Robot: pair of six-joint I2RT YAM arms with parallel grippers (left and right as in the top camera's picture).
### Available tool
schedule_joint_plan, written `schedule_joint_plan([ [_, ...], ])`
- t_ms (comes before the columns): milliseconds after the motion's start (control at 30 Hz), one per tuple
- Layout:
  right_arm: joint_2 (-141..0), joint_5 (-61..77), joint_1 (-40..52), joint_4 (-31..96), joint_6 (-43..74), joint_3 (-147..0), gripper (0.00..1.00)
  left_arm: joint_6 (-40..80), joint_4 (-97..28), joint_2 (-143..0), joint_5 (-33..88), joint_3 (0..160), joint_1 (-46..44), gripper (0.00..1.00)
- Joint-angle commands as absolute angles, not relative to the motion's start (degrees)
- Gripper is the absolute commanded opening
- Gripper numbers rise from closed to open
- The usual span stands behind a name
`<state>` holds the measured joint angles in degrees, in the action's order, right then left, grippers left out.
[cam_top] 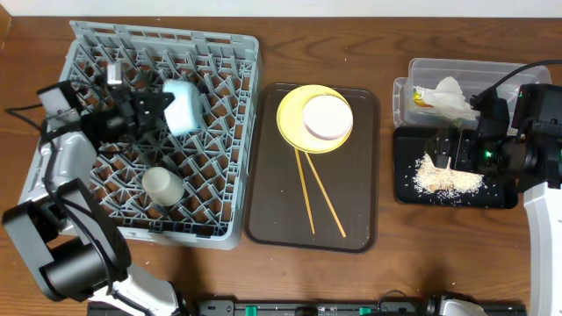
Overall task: Sort waste into correct bins and load items into the dishwasher
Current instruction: 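Carry the blue bowl into the dish rack with the left gripper, release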
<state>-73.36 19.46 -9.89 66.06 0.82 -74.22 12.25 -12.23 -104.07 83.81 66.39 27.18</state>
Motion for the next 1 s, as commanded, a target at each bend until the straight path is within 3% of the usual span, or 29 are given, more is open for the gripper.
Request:
schedule_joint_plan([
  [0,-73.01,19.31,-10.48,66.26,1.21,-75.11,0.83,12.53,-12.56,-105.89,76.20,66.89,29.26,0.10],
  [100,-73.01,19.31,-10.48,66.26,1.19,-75.09,0.83,12.53,-13.08,-105.89,73.76,66.87,30.70,0.17],
  [167,-73.01,19.31,-10.48,66.26,1.21,-75.11,0.84,12.53,-13.63,-105.89,72.75,66.87,31.42,0.34],
  [200,-73.01,19.31,-10.48,66.26,1.21,-75.09,0.83,12.53,-13.89,-105.89,72.77,66.87,31.81,0.36],
  [233,-73.01,19.31,-10.48,66.24,1.21,-75.11,0.84,12.53,-14.57,-105.89,72.79,66.87,32.58,0.47],
  [300,-73.01,19.29,-10.48,66.22,1.21,-75.11,0.83,12.51,-15.29,-105.89,72.79,66.87,33.23,0.53],
  [333,-73.01,19.29,-10.48,66.22,1.21,-75.09,0.83,12.53,-15.62,-105.89,72.77,66.87,33.58,0.62],
  [567,-73.01,19.29,-10.48,66.24,1.21,-75.11,0.83,12.53,-17.28,-105.21,71.33,66.87,35.75,0.71],
  [667,-73.01,19.29,-10.48,66.22,1.19,-75.11,0.84,12.25,-20.51,-103.48,64.49,66.87,36.10,0.80],
  [967,-73.01,19.29,-10.48,66.06,1.19,-75.11,0.84,9.69,-27.55,-92.60,46.96,66.89,36.03,0.88],
])
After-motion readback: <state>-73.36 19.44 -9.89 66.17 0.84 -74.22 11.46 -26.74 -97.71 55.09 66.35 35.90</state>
